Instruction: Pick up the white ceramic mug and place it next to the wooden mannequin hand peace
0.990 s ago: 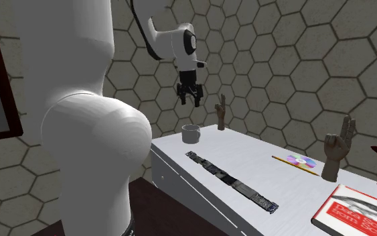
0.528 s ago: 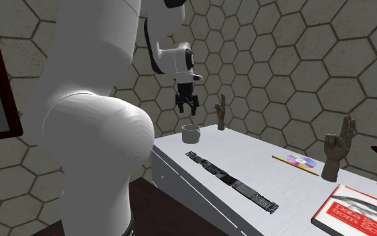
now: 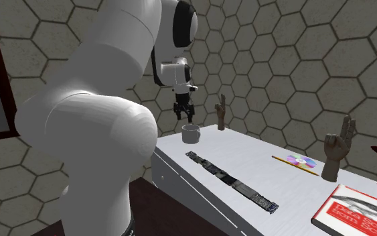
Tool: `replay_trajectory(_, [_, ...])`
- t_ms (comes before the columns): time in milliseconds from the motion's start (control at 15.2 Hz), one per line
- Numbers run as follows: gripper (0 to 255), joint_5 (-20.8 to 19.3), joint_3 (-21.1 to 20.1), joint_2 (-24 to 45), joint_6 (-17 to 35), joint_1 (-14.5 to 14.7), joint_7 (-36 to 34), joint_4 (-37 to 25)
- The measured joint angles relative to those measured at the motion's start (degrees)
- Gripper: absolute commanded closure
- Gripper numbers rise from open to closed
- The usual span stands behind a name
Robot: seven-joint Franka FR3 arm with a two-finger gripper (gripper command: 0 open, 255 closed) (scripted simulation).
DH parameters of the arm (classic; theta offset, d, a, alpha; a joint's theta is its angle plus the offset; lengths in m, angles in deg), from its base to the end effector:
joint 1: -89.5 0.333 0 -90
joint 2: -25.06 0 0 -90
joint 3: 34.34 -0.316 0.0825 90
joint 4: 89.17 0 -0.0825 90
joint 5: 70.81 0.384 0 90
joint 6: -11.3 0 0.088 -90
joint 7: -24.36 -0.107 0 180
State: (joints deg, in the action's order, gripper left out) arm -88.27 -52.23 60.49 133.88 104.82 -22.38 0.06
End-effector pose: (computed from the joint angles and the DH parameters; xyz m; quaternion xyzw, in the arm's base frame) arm 0.6087 0.3444 0.2981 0.9973 -0.0625 0.0246 0.0296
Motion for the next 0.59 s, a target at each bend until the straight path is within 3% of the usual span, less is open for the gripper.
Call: replay_trajectory(594, [0, -1.4, 1.1, 4.9, 3.5, 0.7, -0.7, -1.1])
